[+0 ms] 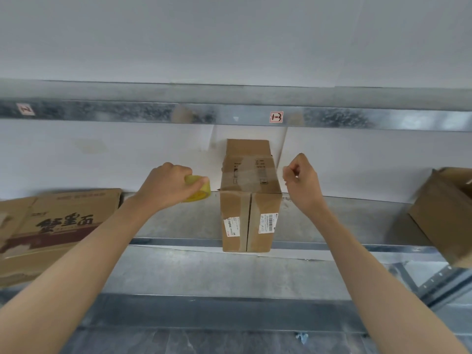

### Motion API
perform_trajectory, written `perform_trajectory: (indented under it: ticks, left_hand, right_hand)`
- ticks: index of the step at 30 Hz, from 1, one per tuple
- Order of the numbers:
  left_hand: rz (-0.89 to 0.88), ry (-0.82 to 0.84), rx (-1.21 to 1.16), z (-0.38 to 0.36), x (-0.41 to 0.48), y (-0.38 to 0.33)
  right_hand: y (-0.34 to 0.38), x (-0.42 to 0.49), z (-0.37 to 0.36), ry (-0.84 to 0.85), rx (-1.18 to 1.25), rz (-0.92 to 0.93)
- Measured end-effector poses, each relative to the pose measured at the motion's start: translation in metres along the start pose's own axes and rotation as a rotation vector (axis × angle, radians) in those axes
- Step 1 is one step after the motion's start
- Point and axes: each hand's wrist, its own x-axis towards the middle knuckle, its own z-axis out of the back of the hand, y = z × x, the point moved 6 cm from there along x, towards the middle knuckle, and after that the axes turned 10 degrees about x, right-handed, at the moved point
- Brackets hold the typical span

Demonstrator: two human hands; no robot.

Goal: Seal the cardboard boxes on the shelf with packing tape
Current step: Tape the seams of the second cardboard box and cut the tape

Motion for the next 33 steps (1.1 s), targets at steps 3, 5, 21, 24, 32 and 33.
perform_trajectory:
  ticks: [3,5,21,24,32,33]
  left_hand:
    - [0.046,0.034,-0.227,0.002,-0.007,0.005]
    - [0.038,0.048,-0.262,0.004,-0.011,0.010]
    - [-0.047,0.026,0.075,0.010,-0.022,0.026]
    - [-0.033,0.029,0.092,0.003,-0.020,0.023]
    - [0.021,0.065,0.110,-0.016,-0.021,0.018]
    - [0.031,0.068,0.121,-0.018,-0.021,0.018]
  right_hand:
    - [-0.001,0.004,0.007,-0.011,-0.023,-0.011]
    - [0.001,0.006,0.008,0.007,-0.043,-0.013]
    - [-0.014,-0.019,0.034,-0.072,-0.057,-0.044]
    - [-0.021,-0.021,0.037,-0.061,-0.062,-0.070]
    - [-0.046,-0.020,0.036,-0.007,-0.039,-0.155]
    - [-0.051,-0.020,0.035,0.000,-0.034,-0.169]
